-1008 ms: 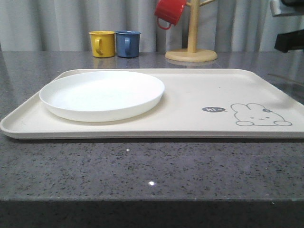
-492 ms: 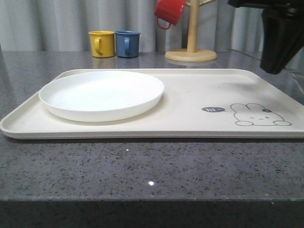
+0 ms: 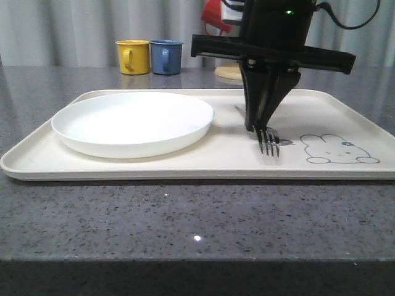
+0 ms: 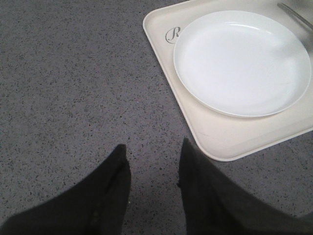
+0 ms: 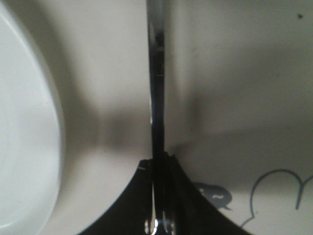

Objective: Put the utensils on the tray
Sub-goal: 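Lower the fork onto the tray beside the plate and open the right gripper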

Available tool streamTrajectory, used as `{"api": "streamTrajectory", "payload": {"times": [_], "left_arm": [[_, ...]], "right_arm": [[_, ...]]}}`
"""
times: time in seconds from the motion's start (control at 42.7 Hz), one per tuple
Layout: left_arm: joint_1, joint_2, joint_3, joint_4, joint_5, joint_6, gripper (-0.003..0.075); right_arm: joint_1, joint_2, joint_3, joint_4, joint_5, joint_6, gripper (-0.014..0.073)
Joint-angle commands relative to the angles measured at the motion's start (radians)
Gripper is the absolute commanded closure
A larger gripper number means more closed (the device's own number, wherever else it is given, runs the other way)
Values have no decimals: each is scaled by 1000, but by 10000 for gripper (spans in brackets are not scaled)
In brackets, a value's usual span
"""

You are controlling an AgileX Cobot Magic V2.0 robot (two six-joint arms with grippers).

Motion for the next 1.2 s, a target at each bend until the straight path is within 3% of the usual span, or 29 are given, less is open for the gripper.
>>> {"api": "streamTrajectory", "payload": {"times": [0.0, 0.469, 0.797, 0.891, 1.032, 1.172], "left_arm": [[-9, 1, -25, -13, -65, -10, 482], [-9, 1, -25, -13, -65, -10, 482], [-9, 1, -25, -13, -65, -10, 482], [-9, 1, -25, -13, -65, -10, 482], [-9, 1, -25, -13, -65, -10, 482], [-9, 1, -25, -13, -65, -10, 482]], "right_arm": [[-2, -29, -35, 23, -15, 13, 587], [-2, -18, -35, 47, -4, 13, 578], [-2, -20, -35, 36, 4, -1, 272], [-2, -39, -36, 31, 16, -19, 263], [-2, -106, -36, -45, 44, -59, 263], [-7, -195, -36, -252, 117, -59, 263]]}}
